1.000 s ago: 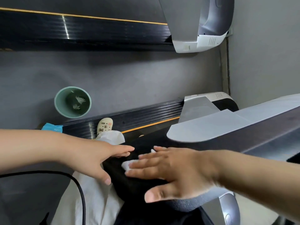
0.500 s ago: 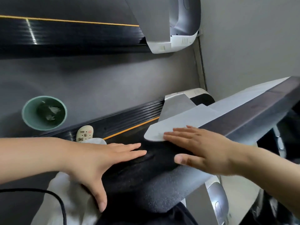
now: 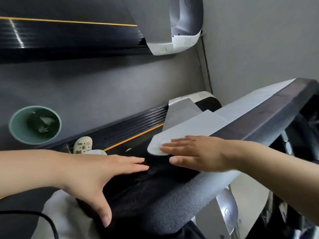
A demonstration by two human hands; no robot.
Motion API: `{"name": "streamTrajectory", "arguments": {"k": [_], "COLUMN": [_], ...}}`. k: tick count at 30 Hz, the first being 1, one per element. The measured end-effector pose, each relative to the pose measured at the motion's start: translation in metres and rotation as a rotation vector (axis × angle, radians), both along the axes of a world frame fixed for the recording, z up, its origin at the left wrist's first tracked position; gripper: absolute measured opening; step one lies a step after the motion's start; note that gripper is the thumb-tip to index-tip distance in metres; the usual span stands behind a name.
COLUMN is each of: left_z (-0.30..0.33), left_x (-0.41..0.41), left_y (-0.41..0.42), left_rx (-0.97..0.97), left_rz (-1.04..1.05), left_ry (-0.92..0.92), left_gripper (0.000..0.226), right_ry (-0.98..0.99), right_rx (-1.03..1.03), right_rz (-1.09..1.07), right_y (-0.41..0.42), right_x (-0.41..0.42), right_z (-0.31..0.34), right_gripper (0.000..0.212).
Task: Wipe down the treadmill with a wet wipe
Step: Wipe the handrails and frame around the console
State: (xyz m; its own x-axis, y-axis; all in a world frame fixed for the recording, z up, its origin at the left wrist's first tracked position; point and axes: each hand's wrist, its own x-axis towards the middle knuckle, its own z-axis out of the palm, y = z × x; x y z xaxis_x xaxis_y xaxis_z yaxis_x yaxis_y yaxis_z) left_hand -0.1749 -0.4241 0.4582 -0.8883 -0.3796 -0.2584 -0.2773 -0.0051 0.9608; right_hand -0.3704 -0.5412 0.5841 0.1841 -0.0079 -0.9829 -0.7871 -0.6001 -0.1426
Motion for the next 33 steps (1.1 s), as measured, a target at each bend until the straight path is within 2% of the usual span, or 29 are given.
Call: {"name": "streamTrajectory", "arguments": {"k": [3,4,6,8,9,13,15,18,20,22,25,27,31,33], "left_z": [-0.003,-0.002,-0.004,-0.009,-0.008,-0.004,-0.004,-0.006,-0.009,-0.009,-0.009,-0.009,-0.008,-0.009], "left_x": [0.002,0.001,0.0,0.0,0.0,-0.001,-0.001,-0.002,-0.003,-0.002,-0.002,-0.002,-0.003,-0.003], "left_y": [0.001,0.0,-0.001,0.0,0.0,-0.002,-0.002,-0.003,-0.002,-0.001,0.0,-0.001,-0.002,-0.002], "left_rx": [0.026,-0.009,0.04,0.052,0.073,0.072,0.076,0.067,0.063,0.07,0.066,0.066,0.05,0.045], "left_rz": [-0.003,0.004,-0.005,-0.011,-0.02,-0.045,-0.051,-0.027,-0.008,0.0,0.014,0.005,-0.013,-0.011], "left_ry": [-0.04,-0.026,-0.015,-0.011,-0.012,-0.016,-0.027,-0.012,0.003,0.007,0.007,0.003,-0.007,-0.005], "left_gripper": [0.105,0.104,0.107,0.107,0.106,0.109,0.109,0.107,0.109,0.109,0.108,0.108,0.107,0.107], "right_ry": [0.061,0.052,0.002,-0.094,-0.138,-0.172,-0.136,-0.067,-0.076,-0.091,-0.06,-0.019,0.111,0.111], "right_rx": [0.032,0.009,-0.036,-0.065,-0.082,-0.089,-0.045,-0.051,-0.163,-0.283,-0.31,-0.256,-0.022,0.095], "right_rz": [-0.225,-0.328,-0.483,-0.49,-0.474,-0.551,-0.604,-0.386,-0.139,0.02,-0.01,-0.022,-0.007,-0.04], "right_y": [-0.015,-0.019,-0.02,-0.016,-0.015,-0.023,-0.035,-0.046,-0.039,-0.025,-0.018,-0.02,-0.017,-0.013], "right_x": [-0.003,-0.004,-0.003,-0.003,-0.004,-0.003,0.002,0.009,0.01,0.009,0.012,0.015,0.024,0.029], "right_z": [0.001,0.001,-0.001,-0.003,-0.006,-0.008,-0.002,-0.009,-0.025,-0.04,-0.041,-0.033,-0.017,-0.019], "right_gripper": [0.042,0.041,0.061,0.074,0.073,0.049,0.047,0.041,0.032,0.029,0.036,0.04,0.041,0.04]}}
